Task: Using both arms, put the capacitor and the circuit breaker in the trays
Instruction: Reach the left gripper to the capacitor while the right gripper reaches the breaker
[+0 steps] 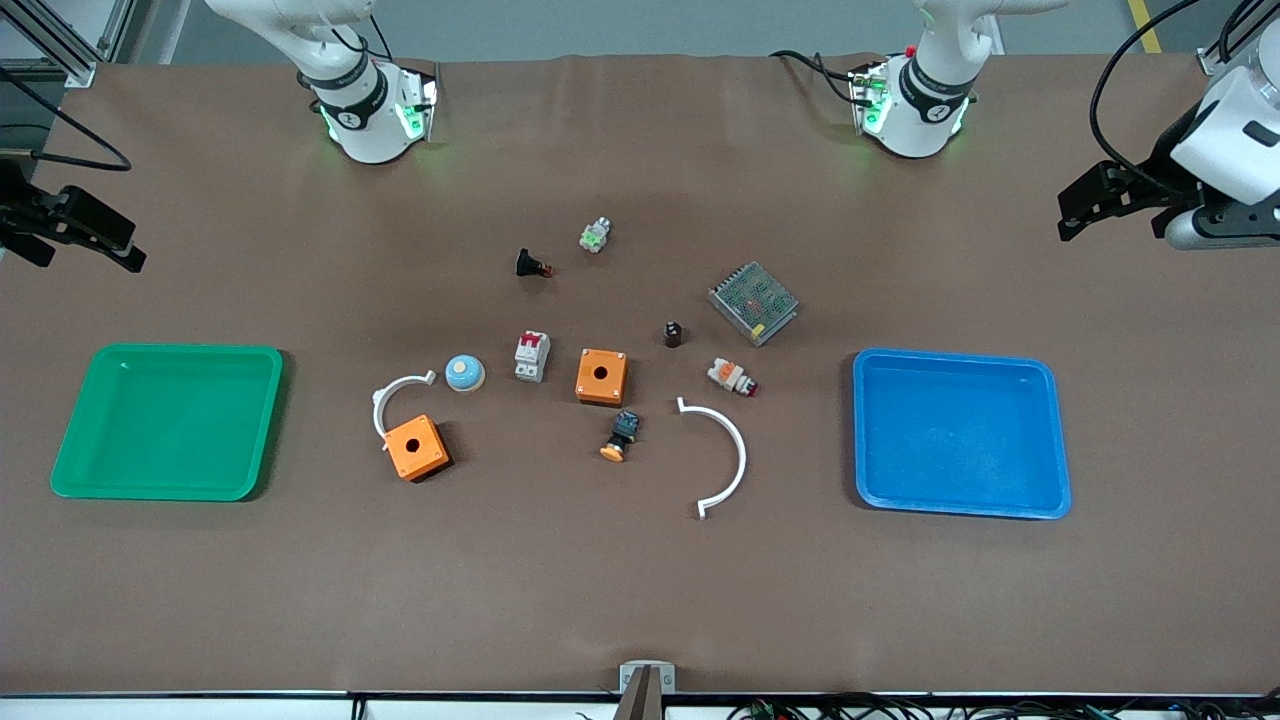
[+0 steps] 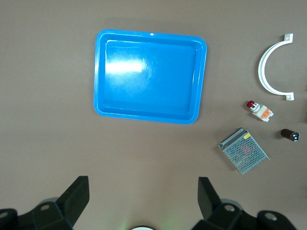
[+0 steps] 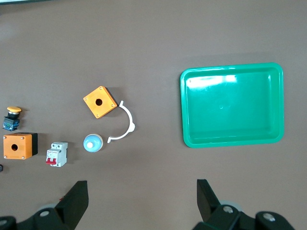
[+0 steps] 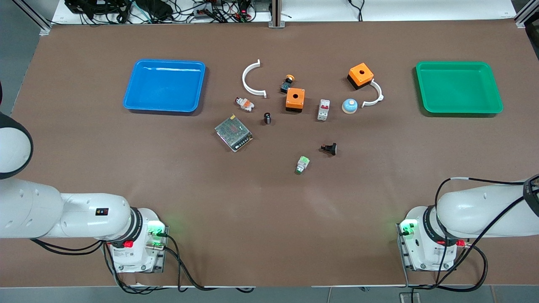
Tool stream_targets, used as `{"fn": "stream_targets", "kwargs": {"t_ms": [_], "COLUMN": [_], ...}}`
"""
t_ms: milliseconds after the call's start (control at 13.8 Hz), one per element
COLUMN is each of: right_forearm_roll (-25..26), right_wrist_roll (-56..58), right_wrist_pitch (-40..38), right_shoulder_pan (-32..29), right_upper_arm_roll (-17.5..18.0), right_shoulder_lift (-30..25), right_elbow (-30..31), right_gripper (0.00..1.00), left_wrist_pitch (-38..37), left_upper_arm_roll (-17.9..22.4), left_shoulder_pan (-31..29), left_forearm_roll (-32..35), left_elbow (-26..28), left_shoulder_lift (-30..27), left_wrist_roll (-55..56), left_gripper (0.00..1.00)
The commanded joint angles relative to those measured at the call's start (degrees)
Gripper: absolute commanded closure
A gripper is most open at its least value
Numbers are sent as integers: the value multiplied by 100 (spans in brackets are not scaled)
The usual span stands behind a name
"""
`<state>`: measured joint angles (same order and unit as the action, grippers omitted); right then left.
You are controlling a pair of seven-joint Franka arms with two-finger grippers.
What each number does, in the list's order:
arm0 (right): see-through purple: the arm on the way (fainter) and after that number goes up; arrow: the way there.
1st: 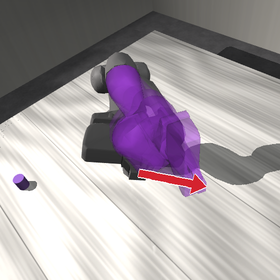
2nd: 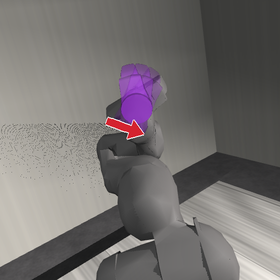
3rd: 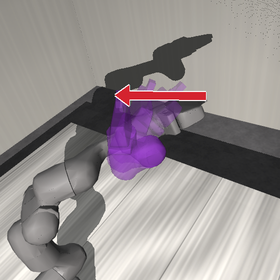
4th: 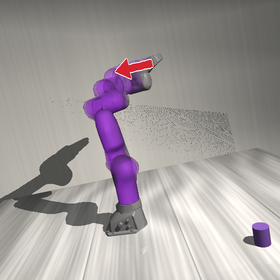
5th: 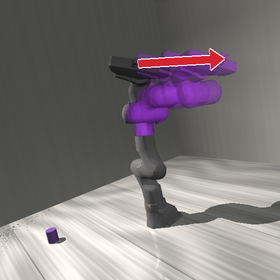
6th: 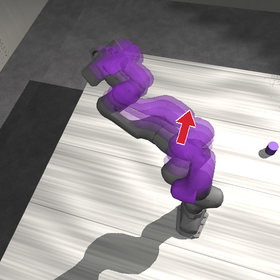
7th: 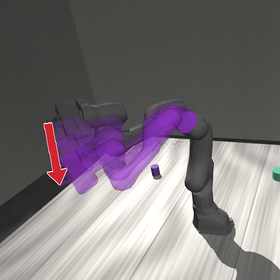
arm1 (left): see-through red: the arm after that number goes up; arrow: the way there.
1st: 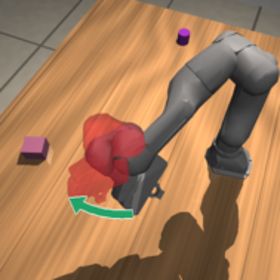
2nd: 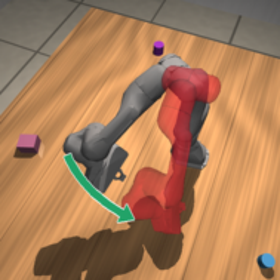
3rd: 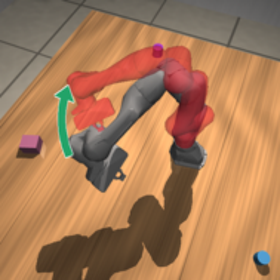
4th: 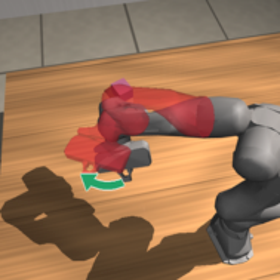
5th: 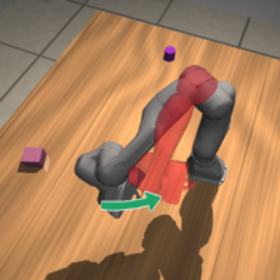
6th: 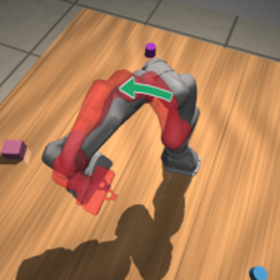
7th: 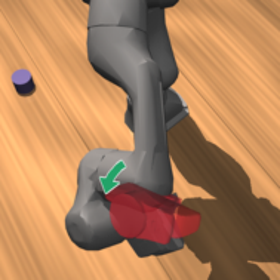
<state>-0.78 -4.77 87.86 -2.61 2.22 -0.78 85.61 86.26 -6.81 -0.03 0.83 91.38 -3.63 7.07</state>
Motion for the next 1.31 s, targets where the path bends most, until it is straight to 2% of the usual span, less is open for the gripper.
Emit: {"fn": "stream_targets", "kwargs": {"t_ms": [0, 291, 582, 800, 1091, 1236], "right_forearm_roll": [113, 113, 113, 122, 78, 25], "right_wrist_roll": [20, 20, 20, 37, -33, -42], "right_wrist_pitch": [-58, -58, -49, -49, -49, -41], "right_shoulder_pan": [-73, -73, -64, -64, 6, 93], "right_upper_arm_roll": [60, 60, 60, 60, 68, 86], "right_shoulder_lift": [87, 87, 87, 87, 121, 270], "right_elbow": [-167, -167, -167, -167, -167, -167], "right_gripper": [0, 0, 0, 0, 0, 0], "left_wrist_pitch": [-12, -12, 49, 391, 1040, 1550], "left_upper_arm_roll": [-23, -23, -110, -487, -1242, -1376], "left_shoulder_pan": [-6, 21, 99, 135, 179, 476], "left_forearm_roll": [-4, 5, -30, -30, -4, 5], "left_elbow": [-129, -497, -507, -446, -227, 98], "left_shoulder_lift": [91, 309, 556, 854, 1390, 1453], "left_wrist_roll": [58, 41, 93, 180, 1565, 2278], "left_gripper": [0, 0, 0, 0, 0, 0]}}
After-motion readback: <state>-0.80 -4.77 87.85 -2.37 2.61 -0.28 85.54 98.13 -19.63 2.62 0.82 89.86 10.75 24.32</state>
